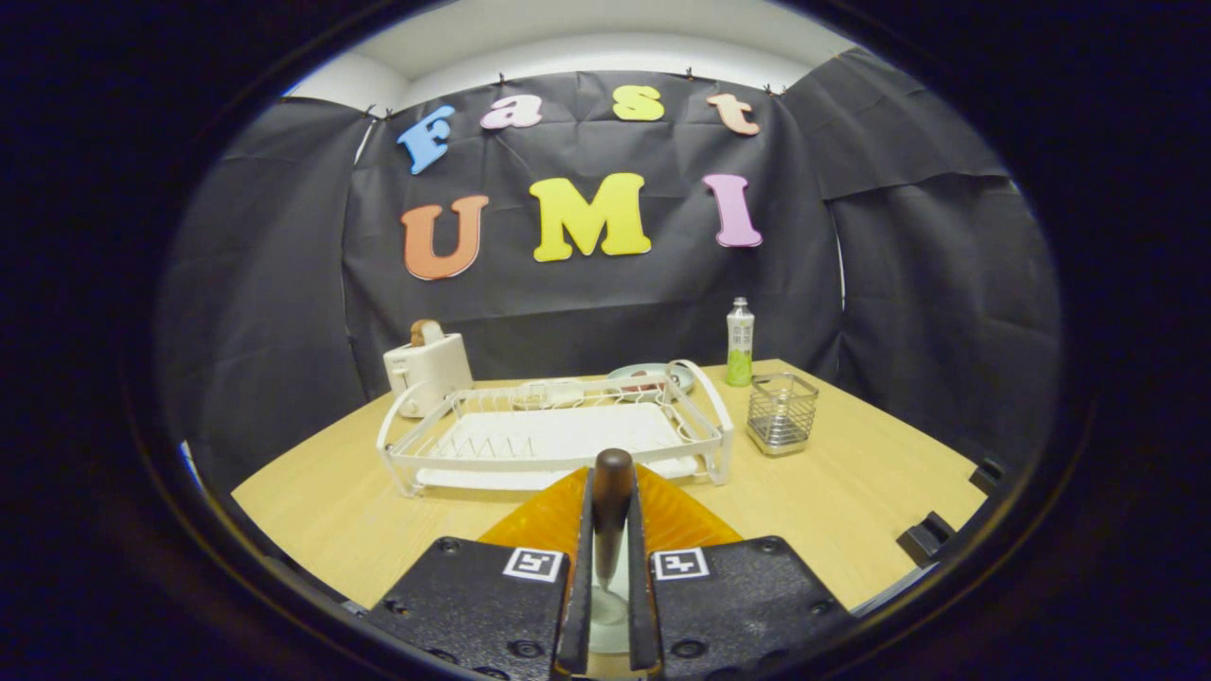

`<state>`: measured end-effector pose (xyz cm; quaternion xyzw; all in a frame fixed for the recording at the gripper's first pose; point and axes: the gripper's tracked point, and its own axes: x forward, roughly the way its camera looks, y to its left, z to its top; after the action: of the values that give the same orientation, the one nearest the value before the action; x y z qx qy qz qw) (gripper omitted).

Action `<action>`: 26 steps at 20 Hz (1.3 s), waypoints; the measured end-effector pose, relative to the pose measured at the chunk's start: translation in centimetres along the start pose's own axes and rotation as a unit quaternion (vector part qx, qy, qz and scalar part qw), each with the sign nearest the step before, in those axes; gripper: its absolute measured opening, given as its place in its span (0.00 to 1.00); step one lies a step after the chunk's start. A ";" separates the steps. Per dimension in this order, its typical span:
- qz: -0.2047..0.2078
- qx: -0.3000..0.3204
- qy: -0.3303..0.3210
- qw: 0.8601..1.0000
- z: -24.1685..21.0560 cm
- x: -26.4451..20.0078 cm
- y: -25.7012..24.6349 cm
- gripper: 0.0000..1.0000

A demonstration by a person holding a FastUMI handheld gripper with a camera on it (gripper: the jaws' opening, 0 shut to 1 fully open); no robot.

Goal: Take the plate from the dish rack, then take the spoon from the basket and place it into the plate.

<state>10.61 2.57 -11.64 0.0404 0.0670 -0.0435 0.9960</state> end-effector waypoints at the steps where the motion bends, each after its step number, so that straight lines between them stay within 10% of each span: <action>1: -0.007 0.003 -0.006 1.000 0.4 -0.2 -0.8 0.28; 11: -0.037 -0.043 -0.044 0.997 3.9 -2.8 -3.8 0.98; 26: -0.038 -0.045 -0.076 0.995 8.9 -12.3 -3.5 1.00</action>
<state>-0.65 -0.72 -1.43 -0.0101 -0.0058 -0.0810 0.9966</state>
